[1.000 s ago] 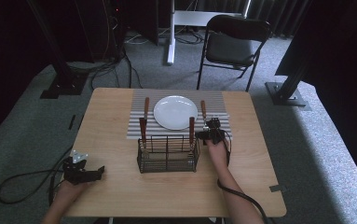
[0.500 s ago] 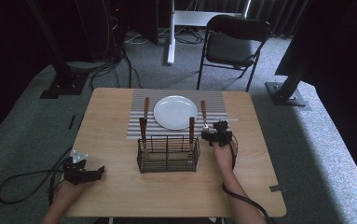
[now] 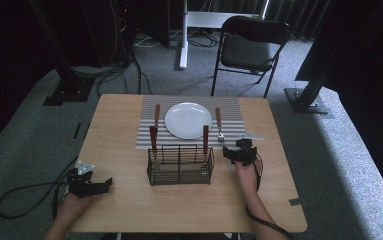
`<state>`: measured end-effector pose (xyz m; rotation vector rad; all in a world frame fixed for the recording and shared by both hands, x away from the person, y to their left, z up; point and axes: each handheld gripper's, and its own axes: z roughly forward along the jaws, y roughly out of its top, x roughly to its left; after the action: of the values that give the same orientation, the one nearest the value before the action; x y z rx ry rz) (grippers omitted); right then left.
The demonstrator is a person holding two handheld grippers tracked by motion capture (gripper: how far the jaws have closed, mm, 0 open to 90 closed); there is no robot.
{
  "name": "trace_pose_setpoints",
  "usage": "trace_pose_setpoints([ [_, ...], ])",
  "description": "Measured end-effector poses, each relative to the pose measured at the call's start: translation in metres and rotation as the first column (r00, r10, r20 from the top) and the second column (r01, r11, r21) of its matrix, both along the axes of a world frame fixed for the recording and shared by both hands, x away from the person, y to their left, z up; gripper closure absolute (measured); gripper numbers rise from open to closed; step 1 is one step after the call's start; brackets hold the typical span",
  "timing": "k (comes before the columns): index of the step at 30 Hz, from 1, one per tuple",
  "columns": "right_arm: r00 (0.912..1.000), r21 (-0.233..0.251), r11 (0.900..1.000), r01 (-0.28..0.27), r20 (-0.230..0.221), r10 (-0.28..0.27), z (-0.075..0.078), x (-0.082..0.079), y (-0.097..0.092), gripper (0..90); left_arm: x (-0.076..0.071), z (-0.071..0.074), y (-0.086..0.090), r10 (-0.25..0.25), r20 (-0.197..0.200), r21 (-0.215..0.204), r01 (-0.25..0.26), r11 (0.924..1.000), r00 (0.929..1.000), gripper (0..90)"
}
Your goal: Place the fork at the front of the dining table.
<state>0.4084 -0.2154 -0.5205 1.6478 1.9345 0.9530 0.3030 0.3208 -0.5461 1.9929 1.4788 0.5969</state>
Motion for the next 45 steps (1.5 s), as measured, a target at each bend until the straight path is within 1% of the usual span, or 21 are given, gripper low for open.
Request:
trace_pose_setpoints([
  [3, 0.9999, -0.002, 1.0000, 0.009, 0.008, -0.009, -0.002, -0.006, -0.006, 17.9, 0.000, 0.000, 0.000, 0.000, 0.000, 0.000, 0.000, 1.0000, 1.0000, 0.0],
  [5, 0.9999, 0.019, 0.9998, 0.004, 0.010, -0.004, -0.003, -0.011, -0.010, 17.2, 0.000, 0.000, 0.000, 0.000, 0.000, 0.000, 0.000, 1.0000, 1.0000, 0.0],
  [6, 0.9999, 0.018, 0.9998, 0.007, 0.011, -0.007, -0.004, -0.013, -0.011, 17.0, 0.000, 0.000, 0.000, 0.000, 0.000, 0.000, 0.000, 1.0000, 1.0000, 0.0],
  [8, 0.9998, 0.011, 0.9999, 0.002, 0.018, -0.002, -0.005, -0.017, -0.014, 16.3, 0.000, 0.000, 0.000, 0.000, 0.000, 0.000, 0.000, 1.0000, 1.0000, 0.0],
  [11, 0.9996, -0.020, 0.9997, -0.012, 0.025, 0.013, -0.008, -0.023, -0.017, 14.8, 0.000, 0.000, 0.000, 0.000, 0.000, 0.000, 0.000, 1.0000, 1.0000, 0.0],
  [15, 0.9991, -0.029, 0.9993, -0.022, 0.037, 0.024, -0.010, -0.033, -0.023, 13.6, 0.000, 0.000, 0.000, 0.000, 0.000, 0.000, 0.000, 1.0000, 1.0000, 0.0],
  [17, 0.9988, -0.013, 0.9994, -0.031, 0.038, 0.032, -0.011, -0.037, -0.026, 12.7, 0.000, 0.000, 0.000, 0.000, 0.000, 0.000, 0.000, 1.0000, 1.0000, 0.0],
  [20, 0.9984, -0.007, 0.9995, -0.029, 0.049, 0.030, -0.012, -0.044, -0.030, 12.3, 0.000, 0.000, 0.000, 0.000, 0.000, 0.000, 0.000, 1.0000, 1.0000, 0.0],
  [22, 0.9987, -0.024, 0.9993, -0.027, 0.043, 0.028, -0.013, -0.047, -0.033, 12.3, 0.000, 0.000, 0.000, 0.001, 0.000, 0.000, -0.001, 1.0000, 1.0000, 0.0],
  [23, 0.9985, -0.027, 0.9994, -0.022, 0.049, 0.023, -0.014, -0.050, -0.034, 12.3, 0.000, 0.000, 0.000, 0.000, 0.000, 0.000, 0.000, 1.0000, 1.0000, 0.0],
  [25, 0.9989, -0.049, 0.9986, -0.018, 0.042, 0.020, -0.015, -0.054, -0.035, 12.2, 0.000, 0.000, 0.000, 0.000, 0.000, 0.000, 0.000, 1.0000, 1.0000, 0.0],
  [26, 0.9987, -0.047, 0.9987, -0.019, 0.046, 0.022, -0.015, -0.056, -0.037, 12.2, 0.000, 0.000, 0.000, 0.000, 0.000, 0.000, 0.000, 1.0000, 1.0000, 0.0],
  [28, 0.9989, -0.058, 0.9982, -0.013, 0.044, 0.016, -0.016, -0.061, -0.039, 12.2, 0.000, 0.000, 0.000, 0.000, 0.000, 0.000, 0.000, 1.0000, 1.0000, 0.0],
  [29, 0.9987, -0.059, 0.9982, -0.011, 0.049, 0.014, -0.016, -0.064, -0.040, 12.2, 0.000, 0.000, 0.000, 0.001, 0.001, -0.001, -0.001, 1.0000, 1.0000, 0.0],
  [31, 0.9984, -0.077, 0.9970, 0.001, 0.057, 0.004, -0.017, -0.069, -0.043, 12.2, 0.000, 0.000, 0.000, 0.000, 0.000, 0.000, 0.000, 1.0000, 1.0000, 0.0],
  [33, 0.9980, -0.079, 0.9968, 0.011, 0.063, -0.006, -0.017, -0.073, -0.046, 12.2, 0.000, 0.000, 0.000, 0.000, 0.000, -0.001, 0.000, 1.0000, 1.0000, 0.0],
  [34, 0.9982, -0.090, 0.9958, 0.018, 0.058, -0.012, -0.017, -0.074, -0.047, 12.1, 0.000, 0.000, 0.000, 0.000, 0.000, 0.000, 0.000, 1.0000, 1.0000, 0.0],
  [36, 0.9978, -0.082, 0.9965, 0.020, 0.065, -0.015, -0.018, -0.079, -0.051, 12.1, 0.000, 0.000, 0.000, 0.000, 0.000, 0.000, 0.000, 1.0000, 1.0000, 0.0],
  [37, 0.9976, -0.086, 0.9960, 0.023, 0.067, -0.018, -0.018, -0.081, -0.052, 12.1, 0.000, 0.000, 0.000, 0.000, 0.000, 0.000, 0.000, 1.0000, 1.0000, 0.0],
  [39, 0.9952, -0.097, 0.9943, 0.045, 0.091, -0.036, -0.017, -0.086, -0.056, 12.2, 0.000, 0.000, 0.000, 0.000, 0.001, 0.000, 0.000, 1.0000, 1.0000, 0.0],
  [45, 0.9910, -0.086, 0.9920, 0.092, 0.105, -0.083, -0.018, -0.100, -0.070, 12.2, 0.000, 0.000, 0.000, 0.000, 0.001, -0.001, 0.000, 1.0000, 1.0000, 0.0],
])
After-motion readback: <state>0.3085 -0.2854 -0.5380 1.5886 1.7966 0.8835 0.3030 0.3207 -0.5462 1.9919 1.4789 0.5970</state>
